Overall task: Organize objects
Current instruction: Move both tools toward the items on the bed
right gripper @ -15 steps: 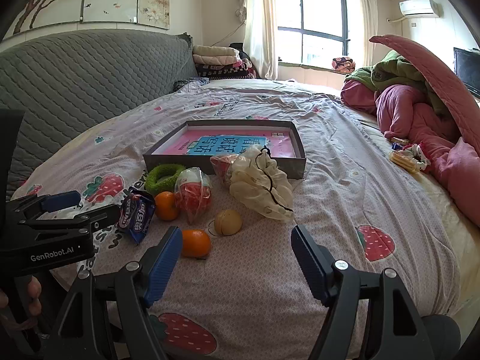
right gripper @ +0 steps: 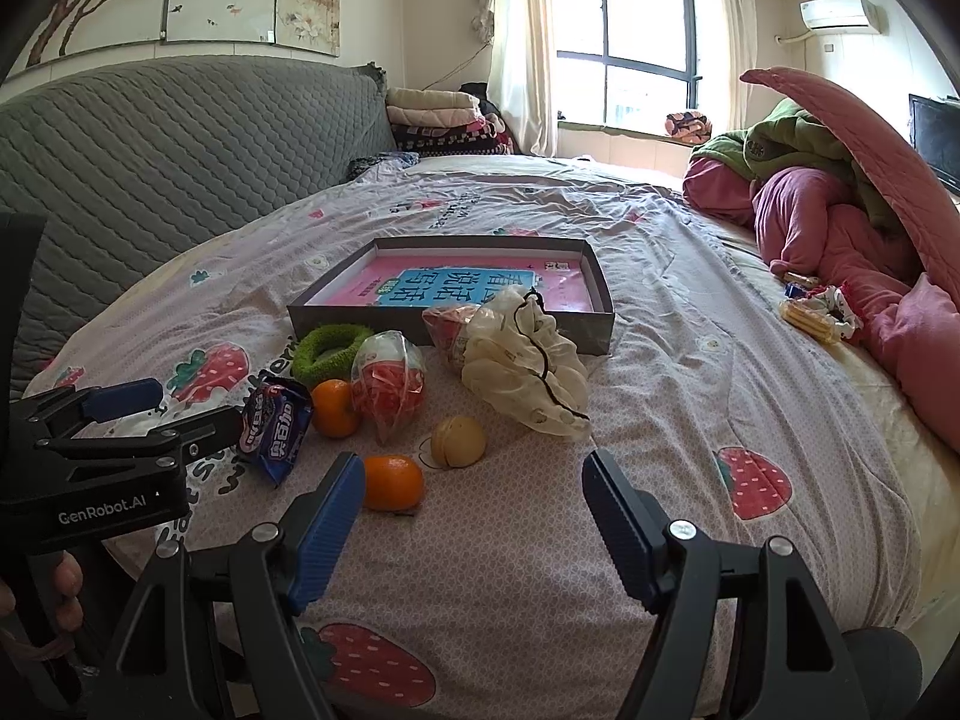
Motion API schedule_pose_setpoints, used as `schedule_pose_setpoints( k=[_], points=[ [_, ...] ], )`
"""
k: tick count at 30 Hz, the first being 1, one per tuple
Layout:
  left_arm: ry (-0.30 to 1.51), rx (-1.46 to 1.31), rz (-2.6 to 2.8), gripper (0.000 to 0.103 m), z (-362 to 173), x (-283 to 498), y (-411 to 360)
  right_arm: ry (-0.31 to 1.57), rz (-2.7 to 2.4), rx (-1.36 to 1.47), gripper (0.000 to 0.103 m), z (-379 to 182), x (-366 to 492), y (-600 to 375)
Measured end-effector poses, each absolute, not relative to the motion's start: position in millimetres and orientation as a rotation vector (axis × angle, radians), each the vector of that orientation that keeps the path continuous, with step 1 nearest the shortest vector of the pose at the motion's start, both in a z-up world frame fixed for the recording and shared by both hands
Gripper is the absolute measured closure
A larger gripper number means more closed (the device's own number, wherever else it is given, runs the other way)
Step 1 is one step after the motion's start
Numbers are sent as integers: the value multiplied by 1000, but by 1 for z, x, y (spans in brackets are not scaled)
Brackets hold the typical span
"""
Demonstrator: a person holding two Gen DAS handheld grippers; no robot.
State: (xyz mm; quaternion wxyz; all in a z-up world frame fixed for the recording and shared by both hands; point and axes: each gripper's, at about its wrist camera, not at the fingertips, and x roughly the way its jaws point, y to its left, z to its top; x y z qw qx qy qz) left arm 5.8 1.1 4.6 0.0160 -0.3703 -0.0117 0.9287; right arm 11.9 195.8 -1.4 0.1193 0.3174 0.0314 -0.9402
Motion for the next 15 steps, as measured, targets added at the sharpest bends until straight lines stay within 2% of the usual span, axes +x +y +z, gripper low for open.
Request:
schedule_pose_setpoints(
  k=[15],
  points=[
    [-21,-1158,2876,20,6,6,3,93,-2737,924,29,-2,13,192]
  ],
)
